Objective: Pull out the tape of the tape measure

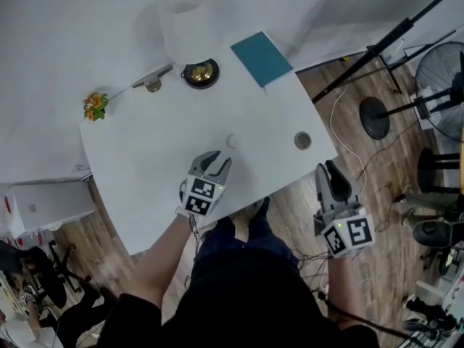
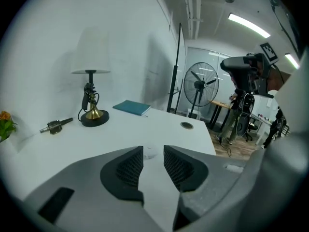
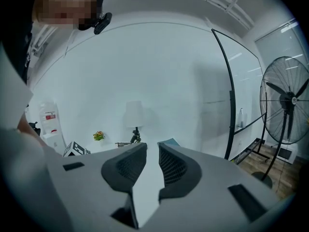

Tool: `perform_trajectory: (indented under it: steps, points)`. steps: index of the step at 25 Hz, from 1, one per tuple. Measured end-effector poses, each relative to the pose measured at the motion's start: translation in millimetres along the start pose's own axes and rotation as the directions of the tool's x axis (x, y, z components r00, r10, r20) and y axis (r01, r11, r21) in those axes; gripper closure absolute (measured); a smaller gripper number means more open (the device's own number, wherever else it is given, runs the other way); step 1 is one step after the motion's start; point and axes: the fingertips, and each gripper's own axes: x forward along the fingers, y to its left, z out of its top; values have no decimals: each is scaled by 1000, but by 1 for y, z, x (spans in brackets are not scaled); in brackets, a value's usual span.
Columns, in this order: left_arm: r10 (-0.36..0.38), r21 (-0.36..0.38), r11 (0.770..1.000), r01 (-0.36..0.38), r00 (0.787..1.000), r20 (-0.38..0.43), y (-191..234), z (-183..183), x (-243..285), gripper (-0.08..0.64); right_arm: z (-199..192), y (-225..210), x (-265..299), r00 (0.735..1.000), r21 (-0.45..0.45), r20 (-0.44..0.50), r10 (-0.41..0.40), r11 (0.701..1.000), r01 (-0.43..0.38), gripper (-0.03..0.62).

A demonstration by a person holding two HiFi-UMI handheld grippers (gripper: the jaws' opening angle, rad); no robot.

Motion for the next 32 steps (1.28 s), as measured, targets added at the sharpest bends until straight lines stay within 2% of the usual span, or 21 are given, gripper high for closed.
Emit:
perform_trajectory:
  steps: [6,13,17,24,32]
  points:
    - [9,27,1000,-7,994,-107,12,-17,43,430,-15,-32,12,1000,38,-25,9,999,-8,517]
    - [-12,52,998,22,983,-185,16,-28,72,431,-29,-46,34,998,71,-53,34,997,-30,525]
    - [-32,93,994,53,975,-219,16,-34,81,433,-31,-47,46,997,95,-58,51,995,-45,529]
    - [-75,137,984,111,967,-245,13,-37,88,440,-38,-45,56,996,115,-68,65,992,-57,535]
    - [-90,163,978,131,967,-240,11,-35,91,466,-42,-44,57,995,132,-76,60,990,-50,541]
